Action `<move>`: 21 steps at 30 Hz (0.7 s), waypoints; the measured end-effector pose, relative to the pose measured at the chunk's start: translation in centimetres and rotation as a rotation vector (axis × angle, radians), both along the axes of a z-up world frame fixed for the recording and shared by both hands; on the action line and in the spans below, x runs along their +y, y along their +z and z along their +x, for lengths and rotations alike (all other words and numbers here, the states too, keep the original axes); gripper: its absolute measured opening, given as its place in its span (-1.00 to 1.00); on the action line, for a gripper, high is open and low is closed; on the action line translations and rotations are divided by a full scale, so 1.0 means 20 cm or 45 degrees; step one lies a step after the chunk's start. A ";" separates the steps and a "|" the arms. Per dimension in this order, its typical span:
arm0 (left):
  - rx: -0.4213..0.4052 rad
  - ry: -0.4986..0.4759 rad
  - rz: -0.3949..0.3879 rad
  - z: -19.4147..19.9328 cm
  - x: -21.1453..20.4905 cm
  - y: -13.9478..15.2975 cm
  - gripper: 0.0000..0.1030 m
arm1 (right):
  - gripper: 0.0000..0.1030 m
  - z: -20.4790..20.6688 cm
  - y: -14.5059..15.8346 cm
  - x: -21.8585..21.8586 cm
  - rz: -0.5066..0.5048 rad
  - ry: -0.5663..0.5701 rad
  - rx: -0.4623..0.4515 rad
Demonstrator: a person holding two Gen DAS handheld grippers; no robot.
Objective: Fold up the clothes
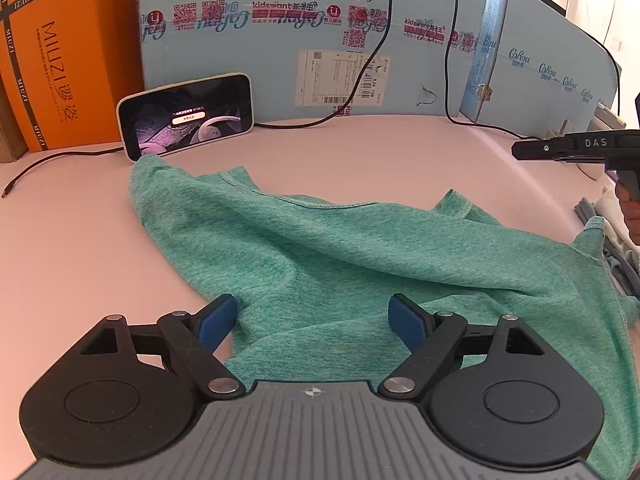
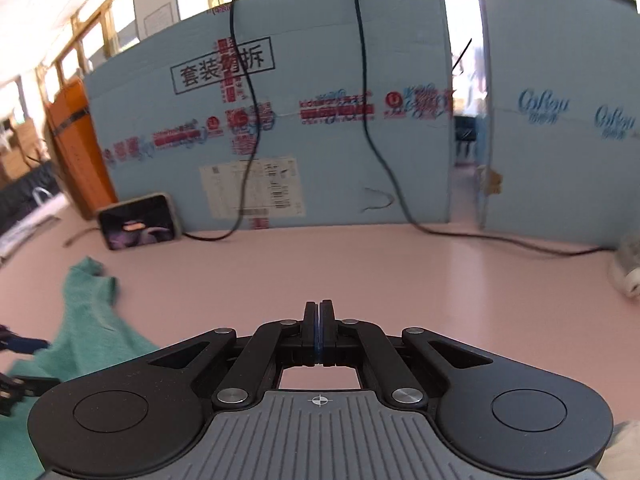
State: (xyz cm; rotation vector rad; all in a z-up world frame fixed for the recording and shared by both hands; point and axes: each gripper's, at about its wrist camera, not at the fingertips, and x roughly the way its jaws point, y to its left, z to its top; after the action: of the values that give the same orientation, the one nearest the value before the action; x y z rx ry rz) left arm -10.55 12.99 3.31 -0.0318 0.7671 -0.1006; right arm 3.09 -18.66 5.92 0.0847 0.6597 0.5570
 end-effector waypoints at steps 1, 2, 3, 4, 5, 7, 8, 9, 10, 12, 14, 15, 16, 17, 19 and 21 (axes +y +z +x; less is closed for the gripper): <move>0.001 0.000 0.003 0.00 0.00 0.00 0.61 | -0.79 0.00 -0.01 0.00 0.058 0.046 0.053; 0.001 0.001 0.004 0.00 0.00 0.00 0.61 | -0.64 -0.01 -0.02 0.03 0.057 0.081 0.075; 0.001 0.002 0.006 0.00 -0.01 0.00 0.61 | -0.51 -0.01 -0.04 0.06 0.056 0.115 0.098; 0.001 0.002 0.005 -0.01 -0.01 0.00 0.61 | -0.33 -0.02 -0.05 0.09 0.047 0.149 0.113; 0.002 0.001 0.001 -0.01 0.00 0.00 0.62 | -0.30 -0.04 -0.06 0.14 0.003 0.176 0.096; 0.009 0.003 -0.001 -0.02 0.00 -0.01 0.62 | -0.30 -0.06 -0.10 0.22 -0.048 0.218 0.091; 0.017 0.006 -0.002 -0.03 0.01 -0.01 0.62 | -0.30 -0.06 -0.11 0.25 -0.051 0.233 0.108; 0.022 0.006 -0.001 -0.03 0.01 -0.02 0.63 | -0.26 -0.06 -0.13 0.27 -0.055 0.244 0.124; 0.022 0.006 0.001 -0.03 0.01 -0.03 0.63 | -0.20 -0.06 -0.15 0.30 -0.068 0.249 0.134; 0.018 0.004 0.006 -0.04 0.02 -0.04 0.65 | -0.05 -0.07 -0.17 0.34 -0.114 0.257 0.128; 0.016 0.001 0.006 -0.05 0.02 -0.04 0.67 | -0.08 -0.10 -0.19 0.37 -0.161 0.267 0.074; 0.016 0.000 0.006 -0.05 0.02 -0.04 0.70 | -0.40 -0.10 -0.18 0.38 -0.191 0.265 0.055; 0.016 -0.001 0.006 -0.05 0.01 -0.04 0.70 | -0.61 -0.11 -0.18 0.39 -0.222 0.264 0.037; 0.017 -0.001 0.006 -0.05 0.01 -0.04 0.72 | -0.86 -0.12 -0.18 0.39 -0.246 0.263 0.023; 0.017 -0.006 0.001 -0.05 0.02 -0.04 0.77 | -0.96 -0.12 -0.17 0.38 -0.255 0.255 0.021; 0.015 -0.019 -0.002 -0.06 0.02 -0.05 0.81 | -0.97 -0.14 -0.13 0.37 -0.276 0.222 -0.044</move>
State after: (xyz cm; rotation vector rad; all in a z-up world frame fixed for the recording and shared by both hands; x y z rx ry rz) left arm -11.71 13.38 2.36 -0.0279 0.7789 -0.1153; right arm 0.23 -11.35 3.26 -0.1867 0.6942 0.6493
